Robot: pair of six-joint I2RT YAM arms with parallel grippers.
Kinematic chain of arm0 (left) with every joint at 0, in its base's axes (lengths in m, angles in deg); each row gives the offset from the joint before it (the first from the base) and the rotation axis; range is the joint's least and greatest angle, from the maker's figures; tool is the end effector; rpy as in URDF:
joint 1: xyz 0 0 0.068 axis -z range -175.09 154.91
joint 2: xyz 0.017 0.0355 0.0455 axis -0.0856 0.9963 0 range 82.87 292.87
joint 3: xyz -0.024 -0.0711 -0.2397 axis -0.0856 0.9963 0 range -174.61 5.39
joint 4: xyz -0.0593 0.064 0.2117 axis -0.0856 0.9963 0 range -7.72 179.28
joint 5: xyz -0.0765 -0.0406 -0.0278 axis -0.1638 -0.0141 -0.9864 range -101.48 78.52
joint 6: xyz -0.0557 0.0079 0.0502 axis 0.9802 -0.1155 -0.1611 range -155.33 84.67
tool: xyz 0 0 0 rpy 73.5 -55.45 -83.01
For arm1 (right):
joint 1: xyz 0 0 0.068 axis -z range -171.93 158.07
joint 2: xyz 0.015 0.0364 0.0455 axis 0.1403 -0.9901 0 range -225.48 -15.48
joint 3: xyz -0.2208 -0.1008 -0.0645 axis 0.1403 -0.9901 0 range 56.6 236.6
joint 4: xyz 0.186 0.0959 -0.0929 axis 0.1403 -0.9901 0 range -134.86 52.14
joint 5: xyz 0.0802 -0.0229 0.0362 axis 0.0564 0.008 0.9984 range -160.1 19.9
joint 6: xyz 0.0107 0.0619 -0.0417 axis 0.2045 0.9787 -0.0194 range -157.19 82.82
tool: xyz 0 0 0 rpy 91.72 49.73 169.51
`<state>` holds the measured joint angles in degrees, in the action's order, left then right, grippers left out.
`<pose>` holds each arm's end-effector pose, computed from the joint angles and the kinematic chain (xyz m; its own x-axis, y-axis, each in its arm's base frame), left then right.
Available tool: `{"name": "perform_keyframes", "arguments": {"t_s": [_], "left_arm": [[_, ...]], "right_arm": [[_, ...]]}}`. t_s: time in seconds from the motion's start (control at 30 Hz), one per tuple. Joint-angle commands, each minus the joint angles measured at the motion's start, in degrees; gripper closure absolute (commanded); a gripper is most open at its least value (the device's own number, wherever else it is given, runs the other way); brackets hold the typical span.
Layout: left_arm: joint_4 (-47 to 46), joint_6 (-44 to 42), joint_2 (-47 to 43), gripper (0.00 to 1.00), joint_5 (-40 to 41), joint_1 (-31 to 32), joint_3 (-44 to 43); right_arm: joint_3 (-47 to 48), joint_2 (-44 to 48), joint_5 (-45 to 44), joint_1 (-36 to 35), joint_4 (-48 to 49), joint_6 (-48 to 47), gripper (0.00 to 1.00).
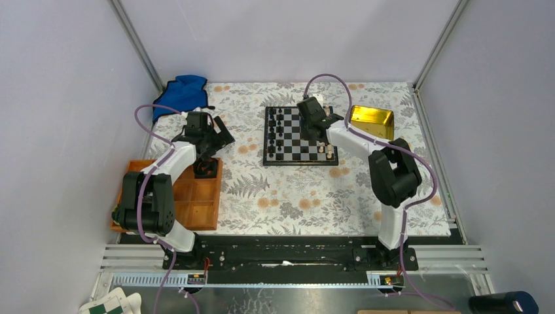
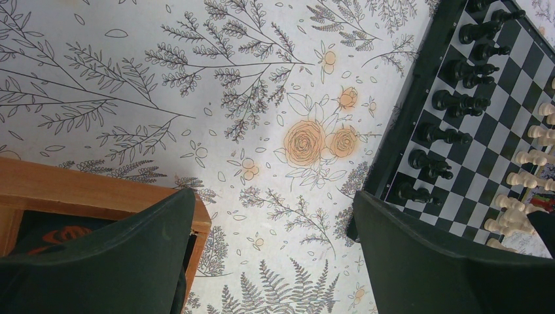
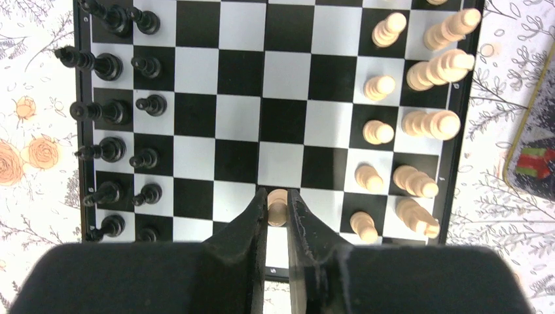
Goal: Set up the chess pieces on the board
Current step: Pick up the chess piece from the chessboard, then place the chess piece on the chessboard.
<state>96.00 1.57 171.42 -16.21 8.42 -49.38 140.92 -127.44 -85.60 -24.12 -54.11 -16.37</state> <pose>0.3137 -0.0244 0.1868 -0.6585 -0.5592 -0.5037 -0.3486 0.8198 -0.4543 0.3658 0.2102 0.1994 -0.6730 -0.0189 -0.7394 -0.1189 0.9894 0.0829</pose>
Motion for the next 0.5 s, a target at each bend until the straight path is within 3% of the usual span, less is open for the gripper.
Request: {"name": "perform_keyframes", "arguments": {"t_s": [0.0,0.47], "left_arm": [[-2.3,-0.7,-0.9,0.01,-0.5,-0.4,-1.3],[-2.6,-0.6,-1.1,0.01,-0.7,-0.4,-1.0]], "right_arm": [[-2.8,6.3,0.3,0.3,-1.5,-0.1,0.96],[-15.9,17.5,-1.0,0.4,-1.6,0.9,0.95]]}}
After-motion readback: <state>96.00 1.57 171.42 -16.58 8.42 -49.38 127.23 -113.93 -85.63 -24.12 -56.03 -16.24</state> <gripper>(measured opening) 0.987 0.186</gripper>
